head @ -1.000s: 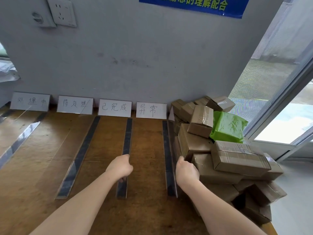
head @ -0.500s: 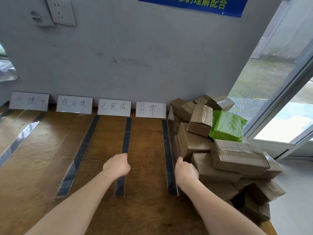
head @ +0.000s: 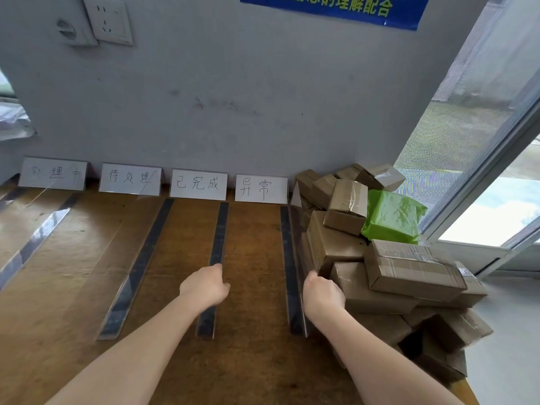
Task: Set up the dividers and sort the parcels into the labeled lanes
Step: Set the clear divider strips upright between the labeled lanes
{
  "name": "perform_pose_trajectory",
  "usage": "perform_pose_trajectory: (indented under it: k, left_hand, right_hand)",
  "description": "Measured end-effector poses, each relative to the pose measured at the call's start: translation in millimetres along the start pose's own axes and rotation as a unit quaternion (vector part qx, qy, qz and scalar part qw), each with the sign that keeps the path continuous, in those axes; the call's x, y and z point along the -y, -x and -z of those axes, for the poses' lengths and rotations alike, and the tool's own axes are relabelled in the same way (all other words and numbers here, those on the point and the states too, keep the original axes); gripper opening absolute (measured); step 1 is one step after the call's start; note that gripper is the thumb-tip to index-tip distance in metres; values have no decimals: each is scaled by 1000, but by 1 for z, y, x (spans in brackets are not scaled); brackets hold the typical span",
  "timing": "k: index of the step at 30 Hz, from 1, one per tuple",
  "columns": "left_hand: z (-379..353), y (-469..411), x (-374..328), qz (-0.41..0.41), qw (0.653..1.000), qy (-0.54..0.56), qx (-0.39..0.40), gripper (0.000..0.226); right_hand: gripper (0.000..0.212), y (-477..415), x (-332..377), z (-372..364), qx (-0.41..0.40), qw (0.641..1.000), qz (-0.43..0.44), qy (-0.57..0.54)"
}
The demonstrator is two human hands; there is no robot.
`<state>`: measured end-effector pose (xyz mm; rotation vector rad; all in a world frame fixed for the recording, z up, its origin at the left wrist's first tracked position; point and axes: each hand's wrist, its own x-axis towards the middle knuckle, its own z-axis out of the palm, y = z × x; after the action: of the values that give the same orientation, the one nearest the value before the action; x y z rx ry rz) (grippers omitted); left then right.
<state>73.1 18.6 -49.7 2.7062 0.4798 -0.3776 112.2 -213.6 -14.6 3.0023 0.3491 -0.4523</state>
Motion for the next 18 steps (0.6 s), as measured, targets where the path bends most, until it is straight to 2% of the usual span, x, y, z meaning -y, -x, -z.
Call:
perform_pose_trajectory:
  k: [4, 11, 14, 18]
  left_hand:
    - [3, 2, -3, 3, 1000, -4, -6, 36]
    - [10, 4, -5, 19, 1000, -7, -16, 51]
    - [12, 5, -6, 17, 999, -17, -33, 56]
    - [18, 7, -7, 3, 997, -38, -70, 53]
  right_hand:
    - [46, 1, 1, 3, -16, 1000, 2, -15]
    - [58, 1, 4, 7, -37, 999, 29, 4]
    - [55, 0, 3, 8, -50, 998, 37, -4]
    - [47, -2, 4, 12, -79, 995, 59, -8]
